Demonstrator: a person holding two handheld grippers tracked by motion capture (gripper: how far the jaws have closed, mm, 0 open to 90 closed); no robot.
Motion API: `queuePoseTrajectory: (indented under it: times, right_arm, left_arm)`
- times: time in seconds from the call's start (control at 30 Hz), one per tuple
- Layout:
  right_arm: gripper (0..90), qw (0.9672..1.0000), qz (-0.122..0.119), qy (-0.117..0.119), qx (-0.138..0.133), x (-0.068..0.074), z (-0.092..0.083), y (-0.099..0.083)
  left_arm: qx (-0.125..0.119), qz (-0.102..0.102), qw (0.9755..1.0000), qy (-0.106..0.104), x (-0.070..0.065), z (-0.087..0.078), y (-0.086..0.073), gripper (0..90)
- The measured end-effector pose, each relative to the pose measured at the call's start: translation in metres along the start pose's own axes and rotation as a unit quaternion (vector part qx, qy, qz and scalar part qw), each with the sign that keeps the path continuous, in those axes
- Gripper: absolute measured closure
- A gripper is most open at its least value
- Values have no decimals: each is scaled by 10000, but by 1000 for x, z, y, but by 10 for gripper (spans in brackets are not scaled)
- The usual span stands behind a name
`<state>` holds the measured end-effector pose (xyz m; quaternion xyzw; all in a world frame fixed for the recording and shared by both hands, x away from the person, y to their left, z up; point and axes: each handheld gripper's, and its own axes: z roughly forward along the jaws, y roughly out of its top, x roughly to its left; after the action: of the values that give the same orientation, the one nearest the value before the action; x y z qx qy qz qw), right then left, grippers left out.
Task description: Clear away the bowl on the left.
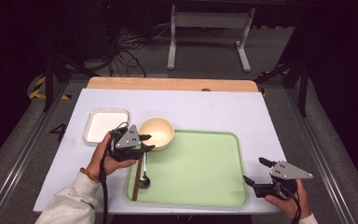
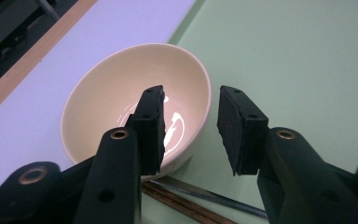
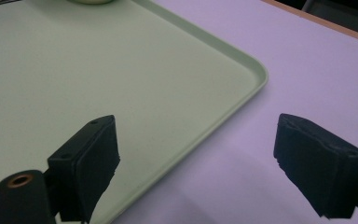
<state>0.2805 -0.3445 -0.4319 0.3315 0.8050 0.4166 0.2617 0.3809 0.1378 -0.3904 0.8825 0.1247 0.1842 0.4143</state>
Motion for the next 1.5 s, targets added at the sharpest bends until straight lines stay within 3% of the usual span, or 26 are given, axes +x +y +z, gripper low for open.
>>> queuePoseTrajectory:
  times: [0.4,0.5,0.67,0.73,0.8,1.0,1.07,1.1,1.27,1.5]
  right_arm:
    - [142,10000,-15,-14,4,0,1,0]
    - [143,10000,-32,3,9,1,1,0]
    - [143,10000,-8,-39,-17,0,0,0]
    - [143,10000,-3,-41,-21,0,0,0]
    - [143,10000,-4,-47,-23,0,0,0]
    - [144,10000,-5,-55,-23,0,0,0]
    - [144,10000,-3,-56,-26,0,0,0]
    - [144,10000,-3,-56,-26,0,0,0]
    - [142,10000,4,-61,-31,-1,0,0]
    - [142,10000,6,-57,-22,-1,0,0]
  left_arm:
    - [-122,-173,9993,310,7,-20,-3,538]
    - [-153,-297,9987,390,12,-25,-9,517]
    - [-273,-627,9955,653,24,-37,-20,476]
    - [-278,-653,9951,693,26,-39,-21,471]
    - [-310,-810,9927,843,33,-46,-27,461]
    - [-278,-1037,9890,1019,42,-56,-39,431]
    - [-273,-1221,9861,1096,48,-61,-46,421]
    - [-273,-1221,9861,1096,48,-61,-46,411]
    - [-329,-1798,9743,1315,61,-69,-61,357]
    - [-221,-2179,9643,1489,74,-74,-81,314]
